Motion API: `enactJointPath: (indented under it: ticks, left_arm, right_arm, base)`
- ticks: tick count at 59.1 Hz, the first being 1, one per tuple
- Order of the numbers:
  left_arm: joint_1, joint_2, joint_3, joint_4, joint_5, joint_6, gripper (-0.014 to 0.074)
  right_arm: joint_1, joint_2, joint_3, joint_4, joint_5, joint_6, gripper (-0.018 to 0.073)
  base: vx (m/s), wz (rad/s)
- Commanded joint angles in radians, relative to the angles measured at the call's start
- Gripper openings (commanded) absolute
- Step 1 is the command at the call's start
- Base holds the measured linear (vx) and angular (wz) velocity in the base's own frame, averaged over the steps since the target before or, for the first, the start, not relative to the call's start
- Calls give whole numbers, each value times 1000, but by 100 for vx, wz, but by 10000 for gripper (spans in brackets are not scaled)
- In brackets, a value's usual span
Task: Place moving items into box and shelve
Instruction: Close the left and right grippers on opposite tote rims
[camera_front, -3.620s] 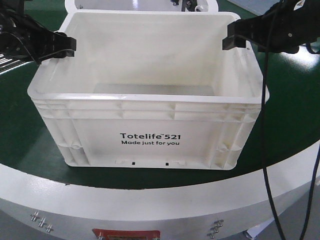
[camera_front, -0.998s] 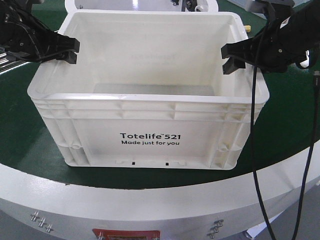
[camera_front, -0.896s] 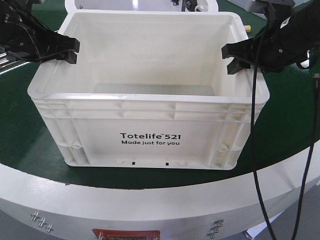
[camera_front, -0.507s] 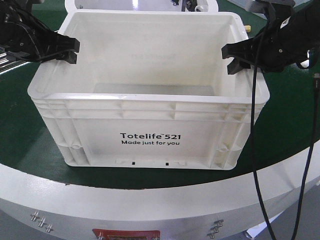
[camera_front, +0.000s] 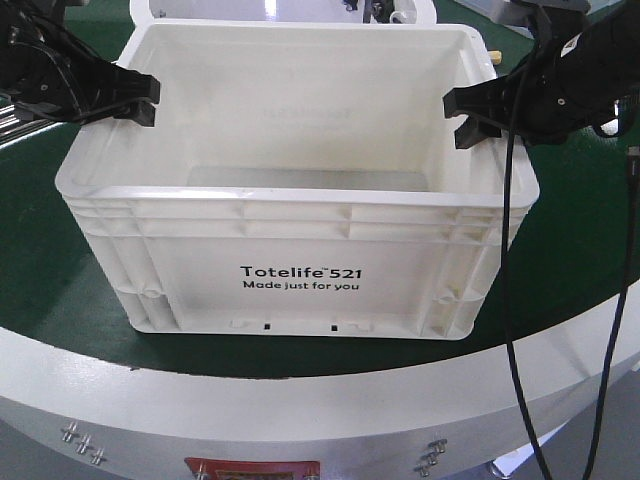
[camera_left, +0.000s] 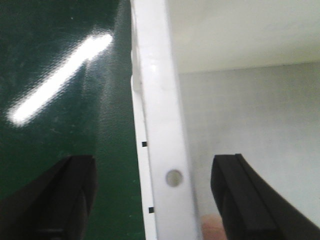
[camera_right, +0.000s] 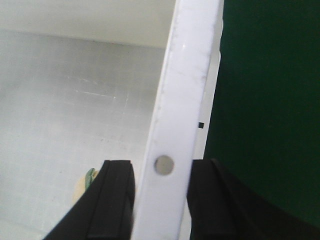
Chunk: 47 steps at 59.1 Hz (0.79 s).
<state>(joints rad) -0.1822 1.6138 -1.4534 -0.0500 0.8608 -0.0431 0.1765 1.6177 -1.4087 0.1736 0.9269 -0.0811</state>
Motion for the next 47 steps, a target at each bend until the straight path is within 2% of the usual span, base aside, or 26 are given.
enactJointPath:
  ticks: [1,12,20,23,35,47]
  left_arm:
    - [-3,-40,-35,-41,-46,30,591]
    - [-3,-33,-35,-28,-16,33,569]
    - [-3,-34,-35,-25,-16,33,479]
    - [-3,-34,-35,-26,-16,33,419]
    - [-3,-34,-35,-33,-9,34,-16]
    - [-3,-34,-35,-34,-11,36,-24]
  right_arm:
    - [-6,-37,-34,18,-51,-40,-15]
    - [-6,-37,-34,19,-37,-40,-15]
    - [-6,-37,-34,19,-29,-40,-15]
    - [-6,-37,-34,19,-28,-40,-15]
    - [-6,-37,-34,19,-28,-40,-15]
    - [-6,-37,-34,19,-28,-40,-15]
  base:
    - [0,0]
    - [0,0]
    - [0,0]
    - [0,0]
    - [0,0]
    - [0,0]
